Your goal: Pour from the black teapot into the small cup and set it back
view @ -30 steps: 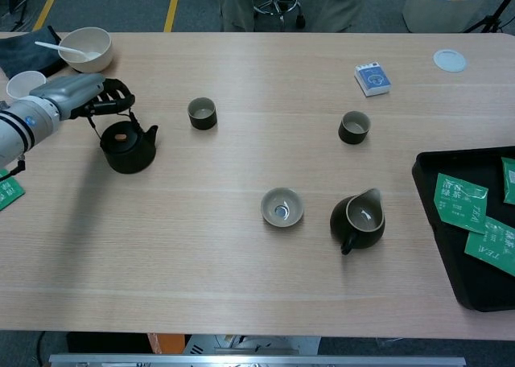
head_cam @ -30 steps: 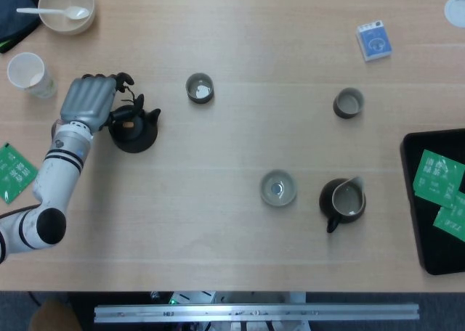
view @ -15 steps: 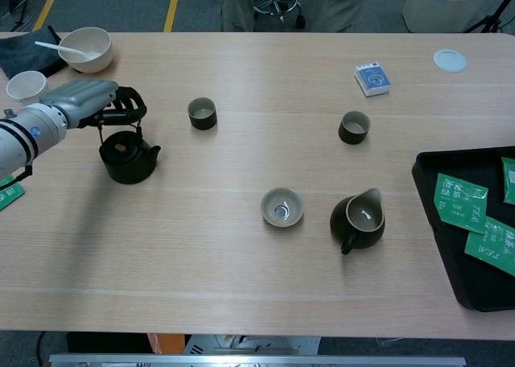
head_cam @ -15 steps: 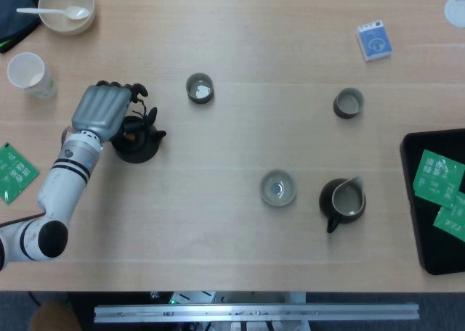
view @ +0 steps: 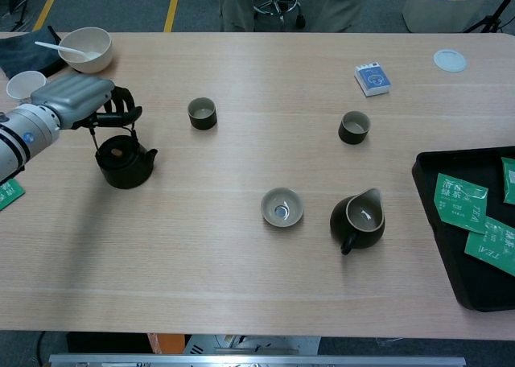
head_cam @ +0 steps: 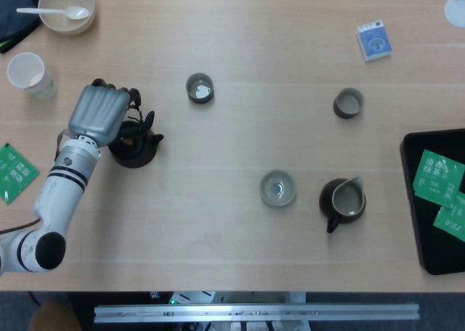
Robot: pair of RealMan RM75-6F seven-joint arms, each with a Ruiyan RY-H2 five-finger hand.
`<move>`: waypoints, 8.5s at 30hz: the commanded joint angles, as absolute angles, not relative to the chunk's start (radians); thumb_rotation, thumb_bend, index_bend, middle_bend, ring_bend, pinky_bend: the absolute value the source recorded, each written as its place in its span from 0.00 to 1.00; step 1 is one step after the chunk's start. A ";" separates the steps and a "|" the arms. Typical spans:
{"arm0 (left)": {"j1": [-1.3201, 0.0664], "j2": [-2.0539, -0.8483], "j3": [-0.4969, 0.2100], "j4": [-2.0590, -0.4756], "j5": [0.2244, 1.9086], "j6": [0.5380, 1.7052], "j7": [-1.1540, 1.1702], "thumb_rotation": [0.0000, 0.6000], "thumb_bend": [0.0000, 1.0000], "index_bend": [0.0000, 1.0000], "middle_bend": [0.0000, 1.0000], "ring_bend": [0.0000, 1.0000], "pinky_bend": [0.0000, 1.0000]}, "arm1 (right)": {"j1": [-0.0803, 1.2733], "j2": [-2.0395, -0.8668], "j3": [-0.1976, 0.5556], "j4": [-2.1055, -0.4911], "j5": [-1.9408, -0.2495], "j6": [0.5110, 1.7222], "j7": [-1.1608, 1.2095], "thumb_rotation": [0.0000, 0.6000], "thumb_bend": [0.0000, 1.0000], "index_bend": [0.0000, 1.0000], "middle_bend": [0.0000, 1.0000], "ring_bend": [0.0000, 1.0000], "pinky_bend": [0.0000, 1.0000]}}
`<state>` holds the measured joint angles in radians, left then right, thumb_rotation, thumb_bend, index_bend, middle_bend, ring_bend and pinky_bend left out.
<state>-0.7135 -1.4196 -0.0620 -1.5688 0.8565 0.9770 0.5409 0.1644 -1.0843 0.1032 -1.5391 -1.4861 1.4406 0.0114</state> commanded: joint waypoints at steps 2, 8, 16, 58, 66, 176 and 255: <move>-0.709 -1.416 -0.052 -1.585 0.852 0.995 0.564 0.00 0.36 0.36 0.42 0.35 0.23 | 0.164 -1.084 0.103 -1.539 -1.486 1.441 0.013 1.00 0.43 0.26 0.31 0.19 0.13; -0.707 -1.414 -0.043 -1.600 0.856 1.014 0.591 0.00 0.36 0.37 0.44 0.36 0.23 | 0.164 -1.085 0.102 -1.538 -1.490 1.442 0.016 1.00 0.43 0.26 0.31 0.19 0.13; -0.702 -1.387 -0.038 -1.661 0.869 1.049 0.627 0.00 0.36 0.38 0.46 0.38 0.23 | 0.162 -1.086 0.102 -1.535 -1.488 1.442 0.018 1.00 0.43 0.26 0.31 0.19 0.13; -0.690 -1.388 -0.006 -1.764 0.801 1.101 0.746 0.00 0.36 0.43 0.52 0.43 0.23 | 0.154 -1.090 0.096 -1.517 -1.487 1.440 0.041 1.00 0.43 0.26 0.31 0.19 0.13; -0.707 -1.403 -0.014 -1.779 0.762 1.109 0.778 0.00 0.36 0.43 0.57 0.47 0.23 | 0.155 -1.093 0.096 -1.506 -1.482 1.433 0.050 1.00 0.43 0.26 0.31 0.19 0.13; -0.415 -1.582 0.029 -1.758 1.021 1.295 0.762 0.12 0.34 0.50 0.59 0.48 0.23 | 0.144 -1.100 0.081 -1.480 -1.480 1.414 0.084 1.00 0.43 0.26 0.31 0.19 0.13; -0.661 -1.406 -0.154 -1.752 0.852 1.215 0.768 0.21 0.27 1.00 1.00 0.95 0.44 | 0.123 -1.120 0.111 -1.453 -1.436 1.436 0.109 1.00 0.43 0.26 0.31 0.19 0.13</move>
<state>-0.6586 -1.4020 -0.1496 -1.7562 0.8551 1.2107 0.7678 0.1227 -1.1197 0.1110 -1.4528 -1.4357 1.4366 0.1088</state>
